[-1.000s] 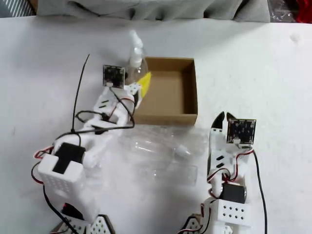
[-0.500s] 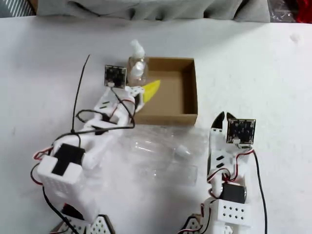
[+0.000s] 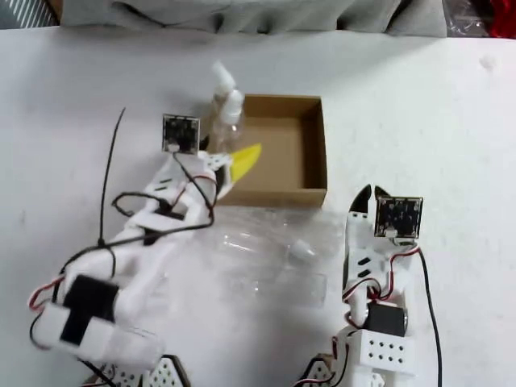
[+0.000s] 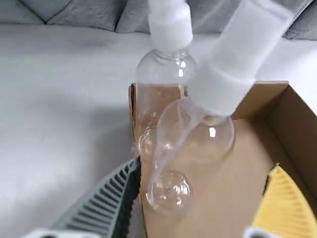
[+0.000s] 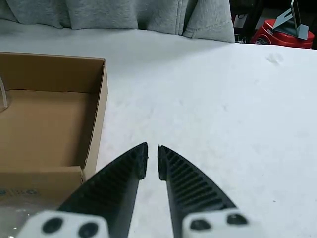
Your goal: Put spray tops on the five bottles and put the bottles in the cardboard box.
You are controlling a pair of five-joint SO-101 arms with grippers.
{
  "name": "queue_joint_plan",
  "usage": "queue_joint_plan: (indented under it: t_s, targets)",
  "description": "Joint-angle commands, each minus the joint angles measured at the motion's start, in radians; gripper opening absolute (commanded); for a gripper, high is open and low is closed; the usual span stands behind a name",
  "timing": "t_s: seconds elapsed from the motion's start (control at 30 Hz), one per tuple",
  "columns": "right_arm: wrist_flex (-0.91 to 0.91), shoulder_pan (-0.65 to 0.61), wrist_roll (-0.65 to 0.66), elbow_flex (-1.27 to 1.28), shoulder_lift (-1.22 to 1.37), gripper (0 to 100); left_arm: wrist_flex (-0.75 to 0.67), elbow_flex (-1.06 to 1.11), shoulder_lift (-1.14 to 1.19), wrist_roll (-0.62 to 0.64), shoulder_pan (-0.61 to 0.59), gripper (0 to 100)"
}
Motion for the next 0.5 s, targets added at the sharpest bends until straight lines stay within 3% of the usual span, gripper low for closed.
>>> queue_joint_plan:
  t_s: [0.0,0.47]
  targets:
    - [-0.018,0.010,0.012,0.011,-0.004,1.5,0.190,0.014,-0.202,0.012,-0.008,36]
    - [-0.012,0.016,0.014,0.008,-0.002,1.5,0.847,0.015,-0.584,-0.031,-0.053,36]
